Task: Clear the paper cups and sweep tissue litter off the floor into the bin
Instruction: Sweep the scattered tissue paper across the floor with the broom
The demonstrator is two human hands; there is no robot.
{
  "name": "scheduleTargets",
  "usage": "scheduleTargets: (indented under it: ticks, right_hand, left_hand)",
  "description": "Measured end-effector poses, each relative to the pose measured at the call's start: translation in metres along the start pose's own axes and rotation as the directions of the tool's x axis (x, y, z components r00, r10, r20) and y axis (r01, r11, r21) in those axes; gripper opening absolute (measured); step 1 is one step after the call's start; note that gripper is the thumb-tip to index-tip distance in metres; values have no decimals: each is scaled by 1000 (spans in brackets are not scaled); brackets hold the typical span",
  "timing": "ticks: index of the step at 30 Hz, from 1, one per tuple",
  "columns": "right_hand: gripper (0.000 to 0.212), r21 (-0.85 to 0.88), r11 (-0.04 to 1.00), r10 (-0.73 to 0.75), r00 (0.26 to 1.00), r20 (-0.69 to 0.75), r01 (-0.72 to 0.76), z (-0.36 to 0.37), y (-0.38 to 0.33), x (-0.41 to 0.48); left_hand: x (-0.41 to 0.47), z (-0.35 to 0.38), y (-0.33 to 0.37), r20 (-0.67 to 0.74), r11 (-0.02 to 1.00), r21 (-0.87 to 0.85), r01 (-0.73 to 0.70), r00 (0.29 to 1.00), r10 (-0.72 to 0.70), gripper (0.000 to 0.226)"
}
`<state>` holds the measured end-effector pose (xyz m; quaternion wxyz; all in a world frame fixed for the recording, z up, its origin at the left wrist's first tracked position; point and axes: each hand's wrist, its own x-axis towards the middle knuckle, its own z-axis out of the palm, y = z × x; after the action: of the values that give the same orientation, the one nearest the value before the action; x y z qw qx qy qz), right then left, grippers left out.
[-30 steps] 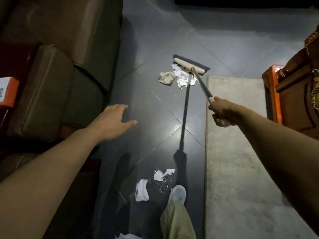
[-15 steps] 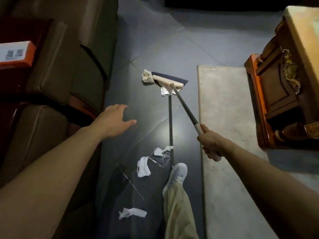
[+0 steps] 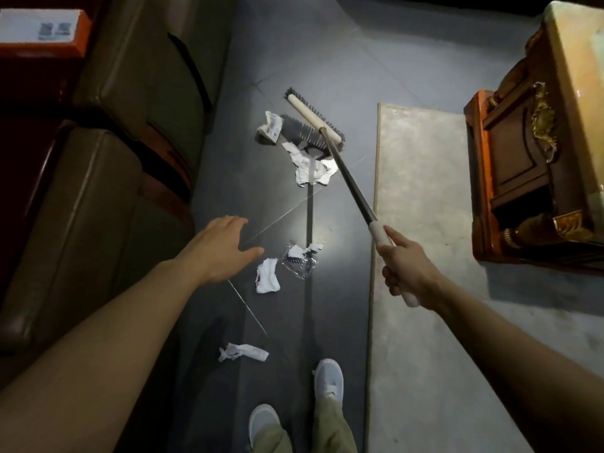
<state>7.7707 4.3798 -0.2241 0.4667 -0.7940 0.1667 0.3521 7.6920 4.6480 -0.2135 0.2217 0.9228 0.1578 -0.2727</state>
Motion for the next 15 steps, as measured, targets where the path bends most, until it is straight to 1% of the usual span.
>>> scheduleTargets:
  ticks: [3, 8, 11, 12, 15]
  right_hand:
    - [46, -63, 997, -44, 999, 24, 46, 0, -44, 36]
    - [15, -89, 995, -44, 996, 78, 51, 8, -119, 104]
    - [16, -209, 974, -67, 990, 124, 92, 25, -136, 140]
    - [13, -240, 969, -38, 992, 123, 67, 32, -136, 147]
    - [20, -301, 949, 132, 986, 107, -94, 42, -116, 157]
  left_hand:
    - [6, -6, -5, -25, 999, -23, 37, 999, -38, 72]
    - [22, -18, -21, -69, 989, -99, 110, 991, -117, 73]
    - [27, -18, -30, -89, 978, -137, 154, 982, -167, 72]
    - [28, -17, -33, -88, 976, -139, 168, 980, -181, 72]
    - [30, -13, -40, -82, 972, -138, 192, 975, -205, 72]
